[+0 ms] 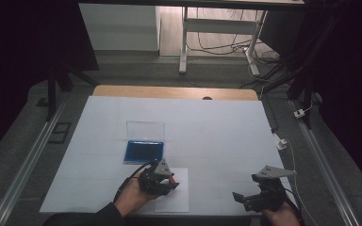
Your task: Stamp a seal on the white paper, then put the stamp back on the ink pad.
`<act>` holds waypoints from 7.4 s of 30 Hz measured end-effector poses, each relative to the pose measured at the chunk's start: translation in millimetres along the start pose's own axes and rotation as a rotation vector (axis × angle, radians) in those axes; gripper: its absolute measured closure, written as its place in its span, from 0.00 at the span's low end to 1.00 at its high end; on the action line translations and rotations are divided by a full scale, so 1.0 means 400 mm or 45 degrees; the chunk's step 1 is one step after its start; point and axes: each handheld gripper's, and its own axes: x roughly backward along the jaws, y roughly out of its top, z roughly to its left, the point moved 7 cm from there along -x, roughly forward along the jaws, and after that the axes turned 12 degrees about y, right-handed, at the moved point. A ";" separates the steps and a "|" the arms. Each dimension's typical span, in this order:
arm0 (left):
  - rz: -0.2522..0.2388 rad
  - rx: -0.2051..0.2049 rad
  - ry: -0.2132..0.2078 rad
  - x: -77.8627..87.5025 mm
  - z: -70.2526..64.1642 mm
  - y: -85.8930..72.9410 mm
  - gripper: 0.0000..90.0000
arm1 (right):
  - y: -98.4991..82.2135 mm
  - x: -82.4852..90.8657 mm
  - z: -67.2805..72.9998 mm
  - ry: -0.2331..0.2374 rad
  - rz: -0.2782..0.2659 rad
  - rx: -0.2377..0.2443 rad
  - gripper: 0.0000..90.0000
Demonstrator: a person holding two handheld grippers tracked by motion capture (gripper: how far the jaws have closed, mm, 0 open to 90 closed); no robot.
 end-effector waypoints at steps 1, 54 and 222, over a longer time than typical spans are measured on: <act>-0.003 0.006 -0.006 -0.001 0.000 0.000 0.65 | 0.000 0.000 0.000 0.000 0.001 0.000 0.00; -0.023 0.010 -0.040 0.054 0.018 0.052 0.65 | -0.001 -0.004 0.000 0.003 0.015 0.001 0.00; -0.034 0.437 0.212 0.043 0.364 -0.025 0.38 | -0.004 -0.003 0.001 0.007 0.017 0.000 0.02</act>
